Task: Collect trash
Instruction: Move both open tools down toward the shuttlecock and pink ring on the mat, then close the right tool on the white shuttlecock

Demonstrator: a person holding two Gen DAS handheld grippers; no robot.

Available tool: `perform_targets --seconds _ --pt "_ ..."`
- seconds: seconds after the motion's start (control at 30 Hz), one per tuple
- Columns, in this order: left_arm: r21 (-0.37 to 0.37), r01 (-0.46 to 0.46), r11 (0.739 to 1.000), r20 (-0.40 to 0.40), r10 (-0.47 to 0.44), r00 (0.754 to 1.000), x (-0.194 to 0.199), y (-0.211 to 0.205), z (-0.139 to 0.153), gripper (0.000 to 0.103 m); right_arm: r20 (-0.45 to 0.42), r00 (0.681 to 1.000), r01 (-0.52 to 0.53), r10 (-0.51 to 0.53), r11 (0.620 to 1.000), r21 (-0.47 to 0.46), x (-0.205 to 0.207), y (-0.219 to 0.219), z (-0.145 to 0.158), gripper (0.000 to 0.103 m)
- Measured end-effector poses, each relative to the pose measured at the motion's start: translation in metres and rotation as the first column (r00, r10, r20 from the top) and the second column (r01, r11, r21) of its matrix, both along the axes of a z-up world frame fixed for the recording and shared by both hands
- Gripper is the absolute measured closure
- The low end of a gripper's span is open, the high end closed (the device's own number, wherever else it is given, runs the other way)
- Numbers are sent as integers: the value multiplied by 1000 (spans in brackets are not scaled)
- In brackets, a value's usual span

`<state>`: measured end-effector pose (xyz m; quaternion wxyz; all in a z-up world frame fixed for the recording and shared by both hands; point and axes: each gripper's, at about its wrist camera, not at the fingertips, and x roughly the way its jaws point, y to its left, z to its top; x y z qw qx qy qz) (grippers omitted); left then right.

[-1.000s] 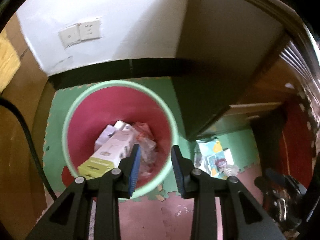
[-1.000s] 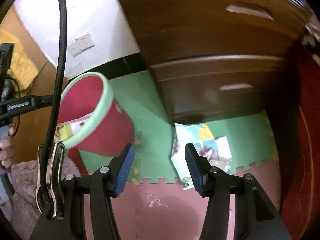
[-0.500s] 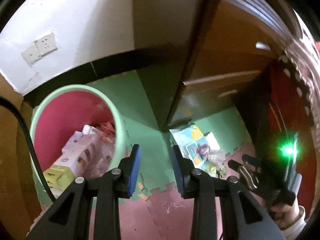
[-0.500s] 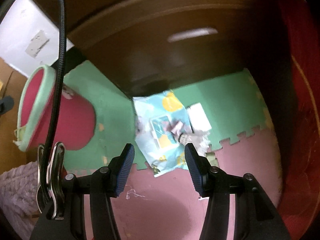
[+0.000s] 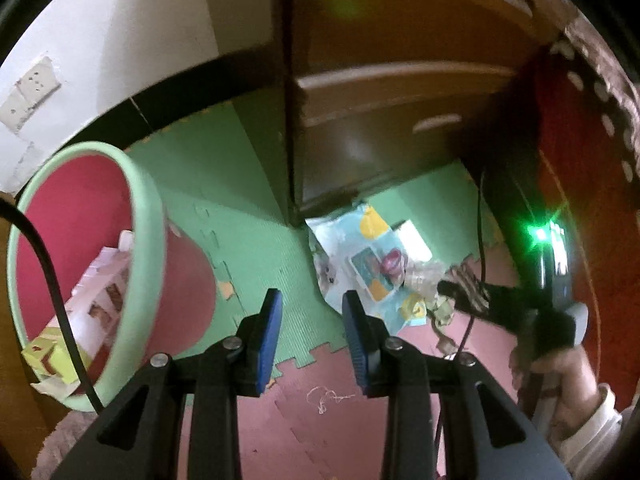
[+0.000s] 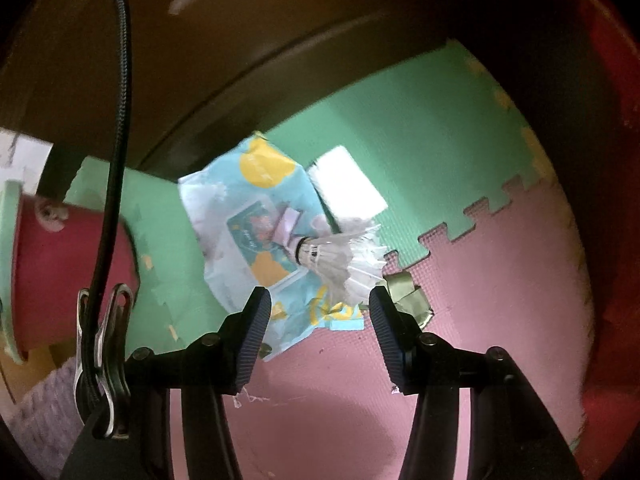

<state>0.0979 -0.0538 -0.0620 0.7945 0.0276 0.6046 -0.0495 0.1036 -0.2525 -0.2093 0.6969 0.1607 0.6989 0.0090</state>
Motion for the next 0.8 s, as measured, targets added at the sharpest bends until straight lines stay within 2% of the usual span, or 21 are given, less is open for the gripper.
perform_targets --seconds 0.13,0.33,0.43,0.5,0.57,0.6,0.63,0.8 --pt "22 12 1000 -57 -11 998 -1 -5 -25 71 -12 1000 -7 7 1000 0 2 2 -14 51" --pt "31 10 999 -117 -6 993 -1 -5 -52 71 -61 998 29 -26 998 57 8 0 -41 53" --pt "44 12 999 -134 -6 991 0 -6 -60 71 -98 993 73 -63 991 108 9 0 -50 61" --pt "43 9 999 -143 -2 990 3 -6 -63 71 -114 991 79 -66 991 109 7 1 -54 67" --pt "44 11 999 -145 -4 989 4 -8 -66 71 -127 990 71 -60 994 89 6 1 -57 82" --pt "45 13 999 -144 -6 990 4 -9 -67 71 -129 990 72 -61 994 86 5 0 -58 87" --pt "45 15 999 -144 -8 990 5 -10 -67 71 -74 996 64 -57 994 90 5 -1 -58 92" --pt "48 23 999 -151 -16 988 6 -12 -72 69 -12 999 39 -38 995 95 4 -3 -36 100"
